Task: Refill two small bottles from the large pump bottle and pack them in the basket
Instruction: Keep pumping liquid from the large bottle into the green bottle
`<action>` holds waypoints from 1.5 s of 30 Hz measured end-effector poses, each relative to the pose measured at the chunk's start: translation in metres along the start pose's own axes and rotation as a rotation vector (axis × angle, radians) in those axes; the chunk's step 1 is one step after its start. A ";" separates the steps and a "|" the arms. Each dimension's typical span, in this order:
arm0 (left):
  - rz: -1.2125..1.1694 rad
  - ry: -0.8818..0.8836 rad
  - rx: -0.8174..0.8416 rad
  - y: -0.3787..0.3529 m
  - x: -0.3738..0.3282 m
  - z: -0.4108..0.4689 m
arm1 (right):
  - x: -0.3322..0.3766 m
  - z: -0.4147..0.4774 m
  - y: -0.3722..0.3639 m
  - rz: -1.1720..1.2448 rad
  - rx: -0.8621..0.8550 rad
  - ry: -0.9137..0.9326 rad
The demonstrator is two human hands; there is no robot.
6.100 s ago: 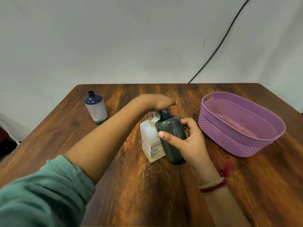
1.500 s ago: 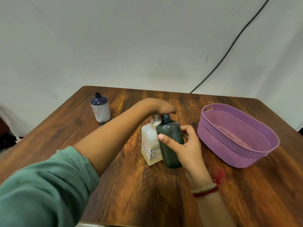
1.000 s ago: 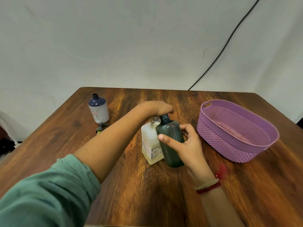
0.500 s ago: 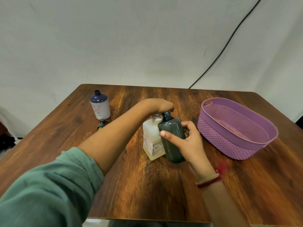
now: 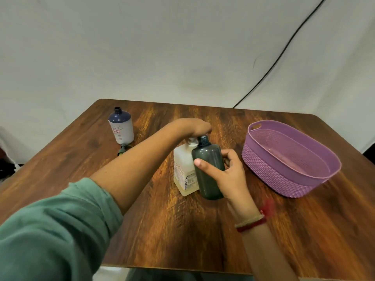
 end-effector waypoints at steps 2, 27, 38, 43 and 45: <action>-0.008 0.008 -0.009 0.008 -0.004 -0.005 | 0.003 0.001 0.002 0.009 -0.005 0.005; 0.034 -0.001 0.000 0.002 0.002 0.004 | 0.002 0.003 0.002 0.011 0.029 -0.002; -0.031 0.042 0.020 -0.002 0.005 0.006 | -0.004 0.004 0.002 0.029 0.022 -0.009; 0.052 0.005 -0.016 0.009 -0.002 0.004 | 0.001 0.006 0.002 0.039 0.034 -0.002; 0.096 -0.029 -0.001 0.002 -0.003 0.005 | -0.004 0.006 0.001 0.041 0.040 -0.022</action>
Point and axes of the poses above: each hand's wrist, its own z-axis towards the middle knuckle, its own y-axis out of the back of the hand, x = y × z, the point moved 10 cm from there along z, towards the middle knuckle, and after that the axes turned 1 degree about y, right-handed, at the moved point
